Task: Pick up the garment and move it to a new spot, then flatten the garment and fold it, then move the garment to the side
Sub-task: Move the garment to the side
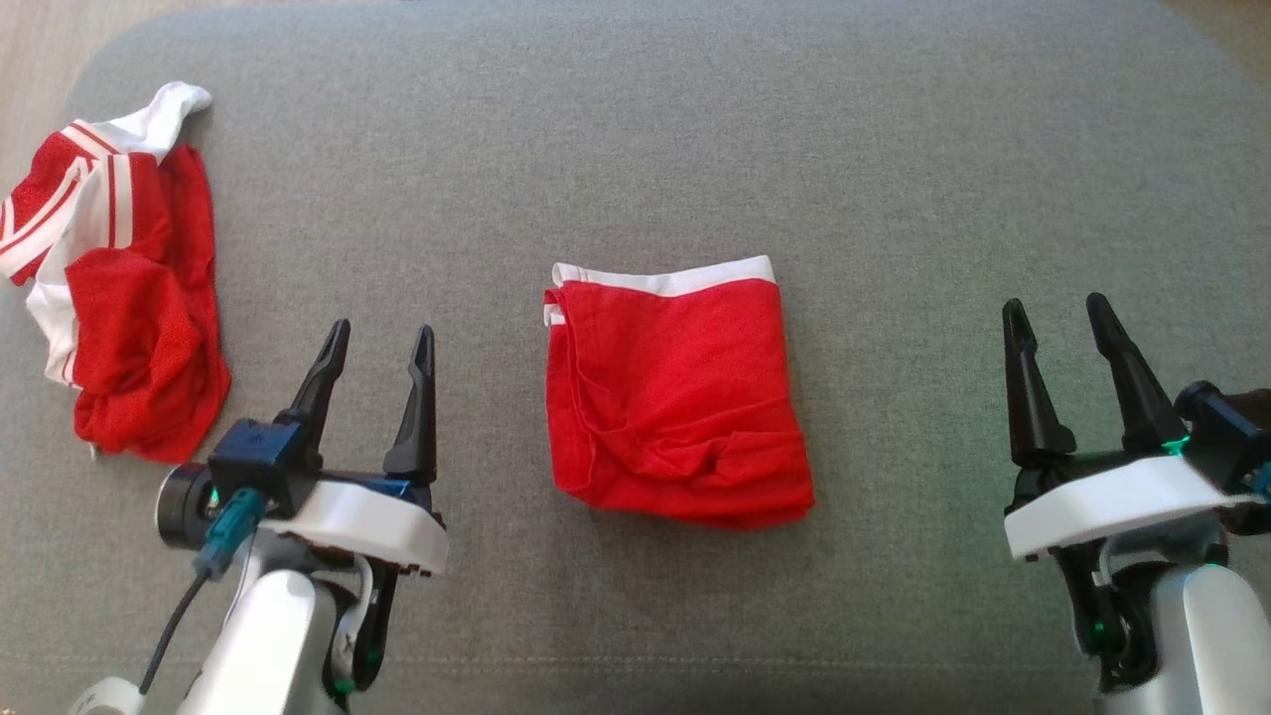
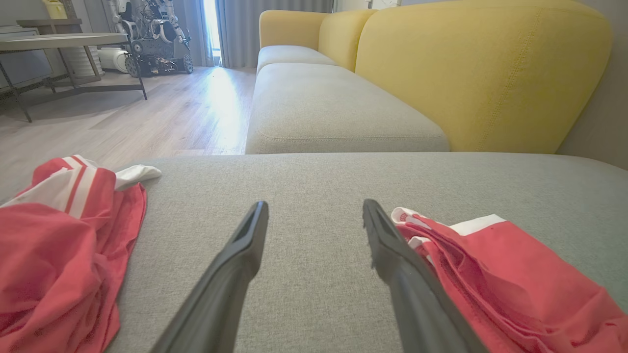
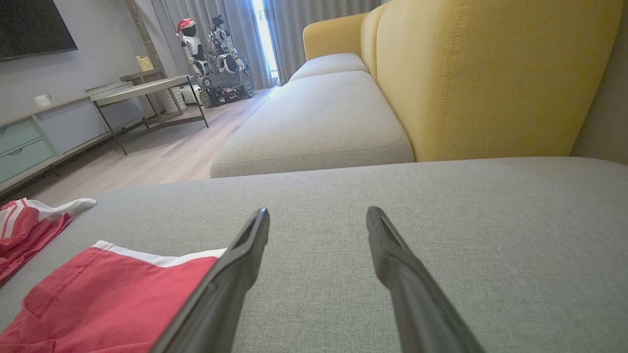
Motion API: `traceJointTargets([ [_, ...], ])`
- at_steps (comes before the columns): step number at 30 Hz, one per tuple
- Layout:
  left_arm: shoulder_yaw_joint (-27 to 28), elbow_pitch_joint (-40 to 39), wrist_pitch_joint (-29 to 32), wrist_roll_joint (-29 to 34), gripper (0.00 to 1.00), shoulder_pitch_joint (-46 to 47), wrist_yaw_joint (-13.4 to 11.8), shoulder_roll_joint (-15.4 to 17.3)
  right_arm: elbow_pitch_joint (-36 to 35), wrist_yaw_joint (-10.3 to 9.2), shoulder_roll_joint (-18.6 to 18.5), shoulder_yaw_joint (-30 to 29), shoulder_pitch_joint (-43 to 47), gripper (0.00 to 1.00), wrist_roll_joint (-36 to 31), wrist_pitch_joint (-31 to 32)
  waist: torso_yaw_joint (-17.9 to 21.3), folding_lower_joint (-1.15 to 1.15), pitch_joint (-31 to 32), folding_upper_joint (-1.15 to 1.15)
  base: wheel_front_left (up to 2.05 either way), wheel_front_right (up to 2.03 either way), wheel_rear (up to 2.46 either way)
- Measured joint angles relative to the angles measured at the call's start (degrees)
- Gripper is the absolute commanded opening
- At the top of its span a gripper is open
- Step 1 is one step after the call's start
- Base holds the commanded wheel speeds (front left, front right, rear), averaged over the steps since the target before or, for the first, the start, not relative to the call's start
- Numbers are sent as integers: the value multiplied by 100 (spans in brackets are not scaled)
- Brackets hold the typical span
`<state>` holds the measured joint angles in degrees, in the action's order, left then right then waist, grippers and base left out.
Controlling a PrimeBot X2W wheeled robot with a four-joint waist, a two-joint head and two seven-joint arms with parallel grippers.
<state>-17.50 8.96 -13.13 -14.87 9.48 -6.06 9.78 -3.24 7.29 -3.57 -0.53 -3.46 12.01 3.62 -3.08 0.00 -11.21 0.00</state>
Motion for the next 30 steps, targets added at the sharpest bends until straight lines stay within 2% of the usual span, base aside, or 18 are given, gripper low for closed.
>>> traceJointTargets([
  [6,-18,-1,1,-1,100,1,-1,22,1,0,-1,18,1,100,-19,59,-17,0,20,0,0,0,0],
  [7,-22,-1,0,-1,100,1,-2,23,13,0,-1,22,0,82,-30,74,-22,0,24,0,0,0,0],
  [8,-27,-1,1,-1,100,1,-2,23,34,0,-1,54,-1,0,-23,104,-31,0,26,0,0,0,0],
  [11,-49,-1,1,-1,100,3,-2,22,174,0,-3,261,-6,0,-22,160,-79,0,22,0,0,0,0],
  [14,-83,0,1,-1,100,9,0,23,370,0,-14,708,-80,0,2,199,-144,0,-6,0,0,0,0],
  [17,-132,1,1,-1,100,24,2,23,638,0,-66,1388,-257,0,69,242,-221,0,-50,0,0,0,0],
  [18,-183,5,0,-1,100,39,3,23,883,0,-88,1894,-444,0,153,246,-280,0,-82,0,0,0,0],
  [20,-213,10,0,-1,100,71,9,19,1161,0,-87,2341,-664,0,241,250,-344,0,-116,0,0,0,0],
  [21,-213,10,0,-1,100,71,9,19,1161,0,-87,2341,-664,0,241,250,-344,0,-116,0,0,0,0],
  [25,-234,43,-7,-2,100,181,10,-3,1882,0,-88,3017,-1116,0,501,241,-514,0,-180,0,0,0,0],
  [30,-249,73,-14,-20,100,181,53,-46,2339,0,-100,3281,-1291,0,643,236,-622,0,-229,0,0,0,0],
])
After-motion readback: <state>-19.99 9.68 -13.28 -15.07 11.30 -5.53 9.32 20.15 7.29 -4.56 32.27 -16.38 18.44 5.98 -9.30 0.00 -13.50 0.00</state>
